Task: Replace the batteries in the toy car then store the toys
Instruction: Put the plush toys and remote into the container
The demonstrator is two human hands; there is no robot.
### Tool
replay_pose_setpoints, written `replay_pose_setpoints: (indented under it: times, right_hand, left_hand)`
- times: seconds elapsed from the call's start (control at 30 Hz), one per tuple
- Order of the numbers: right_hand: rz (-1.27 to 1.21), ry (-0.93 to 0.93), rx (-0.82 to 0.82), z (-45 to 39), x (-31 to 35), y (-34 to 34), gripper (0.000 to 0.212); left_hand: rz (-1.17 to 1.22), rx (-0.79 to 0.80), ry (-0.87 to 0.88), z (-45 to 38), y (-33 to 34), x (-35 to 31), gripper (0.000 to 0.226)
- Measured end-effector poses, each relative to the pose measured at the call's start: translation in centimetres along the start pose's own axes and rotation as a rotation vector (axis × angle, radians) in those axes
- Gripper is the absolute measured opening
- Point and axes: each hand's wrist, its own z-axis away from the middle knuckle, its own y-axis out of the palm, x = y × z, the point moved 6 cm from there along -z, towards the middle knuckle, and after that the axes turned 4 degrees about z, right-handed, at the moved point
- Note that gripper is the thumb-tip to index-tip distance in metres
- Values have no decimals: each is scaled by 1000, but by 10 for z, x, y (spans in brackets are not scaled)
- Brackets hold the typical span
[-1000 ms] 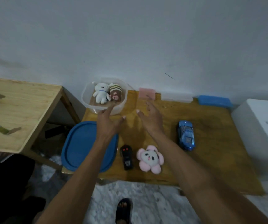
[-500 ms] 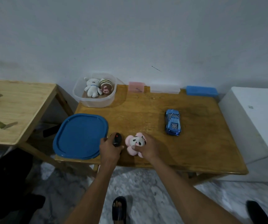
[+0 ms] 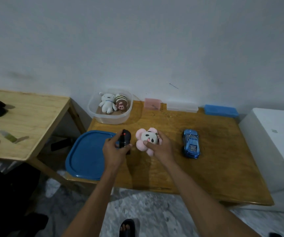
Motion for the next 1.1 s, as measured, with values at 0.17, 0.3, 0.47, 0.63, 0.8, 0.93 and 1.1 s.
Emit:
replay_pose_setpoints:
  times: [0.17,0.3,0.47,0.63,0.8,0.93,1.1]
  right_hand:
    - [-28,-74,-21,-40,61,20,66]
    - [-59,-132,-40,-83,96,45,61]
    - [-26,-125,-50,-139,115,100,73]
    - [23,-95,-39,-180,109,151,72]
    - [113,-44,-74,-196,99,170,71]
    - [257,-5,-82,-198,93,187,69]
    - [441,67,-32,-199,92,195,75]
  left_hand:
    - [75,-47,76,-59,-32,-19,71]
    - [94,-93,83,-117,-54,-28,71]
    - [29,-84,75,-193,-62,-16,76]
    - [-102,-17,49,-250,-53,6,80]
    - [-228,58,32,-277,-39,25,81]
    - [-319,84,5,-288,-30,29,75]
    - [-453,123,-38,-289,-18,35,72]
